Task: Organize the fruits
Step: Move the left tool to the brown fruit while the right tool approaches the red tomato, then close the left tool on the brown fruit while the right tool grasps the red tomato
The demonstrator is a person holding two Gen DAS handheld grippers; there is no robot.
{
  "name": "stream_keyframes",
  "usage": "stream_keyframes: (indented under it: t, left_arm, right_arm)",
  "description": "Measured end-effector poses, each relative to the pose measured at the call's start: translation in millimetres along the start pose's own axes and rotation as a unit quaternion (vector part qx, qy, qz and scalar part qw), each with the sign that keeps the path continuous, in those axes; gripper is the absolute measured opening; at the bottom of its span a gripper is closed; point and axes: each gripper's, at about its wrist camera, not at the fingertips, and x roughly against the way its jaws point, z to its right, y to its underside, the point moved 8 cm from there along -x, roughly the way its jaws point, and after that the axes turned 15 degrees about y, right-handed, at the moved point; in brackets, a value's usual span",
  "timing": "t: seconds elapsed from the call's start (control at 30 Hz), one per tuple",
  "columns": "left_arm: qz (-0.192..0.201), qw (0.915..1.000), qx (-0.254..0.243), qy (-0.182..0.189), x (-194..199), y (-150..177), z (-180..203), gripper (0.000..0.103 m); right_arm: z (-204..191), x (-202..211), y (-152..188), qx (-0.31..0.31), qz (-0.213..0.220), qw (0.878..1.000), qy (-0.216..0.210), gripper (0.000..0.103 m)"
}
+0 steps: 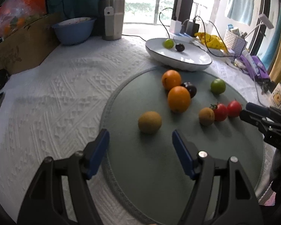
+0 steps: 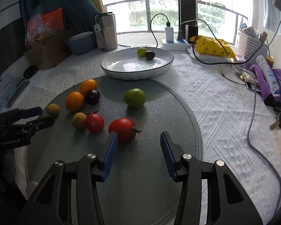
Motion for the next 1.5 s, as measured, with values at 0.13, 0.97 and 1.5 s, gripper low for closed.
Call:
stream_keyframes:
  t: [0.13,0.97,1.5]
  left_arm:
    - [-0.009,0.9999,-0.008,-0.005,-6.3,-3.7,2.3,0.071]
    - [-0.015,0.9989,-0.042,0.016,-19.8,-15.9,17.0,0.028]
    - [0.022,0.9978,-0.048,0.039,6.5,-40.1,23.4,0.028]
  right_arm:
    - [-1.9,-4.2,-1.6,0.0,-0.003,1.0,-0.008,0.05]
    - [-24.7,-29.7,-22.1,0.025,-0.024,0.999,-0.027,0.044]
    - [-0.4,-4.8,-41.6,0.0,0.006,1.0,0.0,0.044]
